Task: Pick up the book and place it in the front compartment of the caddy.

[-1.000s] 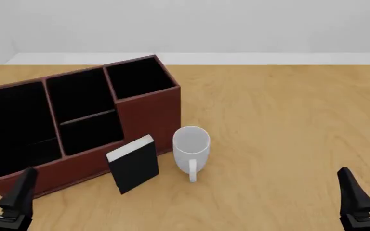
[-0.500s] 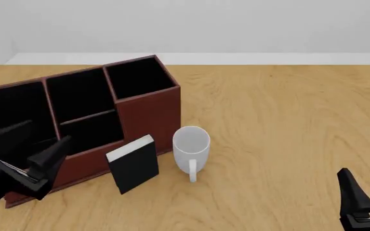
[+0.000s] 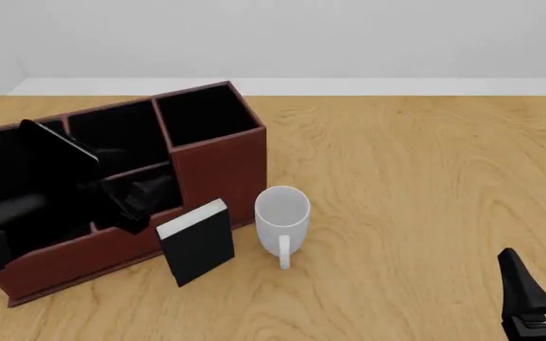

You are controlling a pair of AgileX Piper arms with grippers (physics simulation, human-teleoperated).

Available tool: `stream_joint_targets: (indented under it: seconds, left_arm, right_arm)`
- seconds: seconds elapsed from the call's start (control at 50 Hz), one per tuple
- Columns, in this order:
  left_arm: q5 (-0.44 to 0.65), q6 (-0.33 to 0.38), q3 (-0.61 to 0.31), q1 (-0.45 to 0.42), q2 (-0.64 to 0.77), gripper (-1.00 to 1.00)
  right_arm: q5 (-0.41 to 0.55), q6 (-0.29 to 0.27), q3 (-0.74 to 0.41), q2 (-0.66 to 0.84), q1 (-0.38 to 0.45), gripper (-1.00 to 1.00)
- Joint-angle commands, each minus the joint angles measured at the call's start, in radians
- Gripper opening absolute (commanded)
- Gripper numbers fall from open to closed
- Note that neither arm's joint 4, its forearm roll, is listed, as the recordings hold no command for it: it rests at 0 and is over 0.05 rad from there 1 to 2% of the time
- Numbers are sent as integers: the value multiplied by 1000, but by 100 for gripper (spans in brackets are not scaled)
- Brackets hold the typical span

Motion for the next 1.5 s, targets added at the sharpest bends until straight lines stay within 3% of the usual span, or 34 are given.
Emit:
stream_joint_targets:
  seconds: [0.02,1.02,1.5]
  left_arm:
    - [-58,34,-10,10,158,100]
    - [-64,9,81,-128,175,100]
    - [-121,14,99,-124,258,100]
  right_arm:
    - [1,1,0,-1,0,100]
    - [1,0,-1,0,0,100]
    - [2,0,-1,-1,0,100]
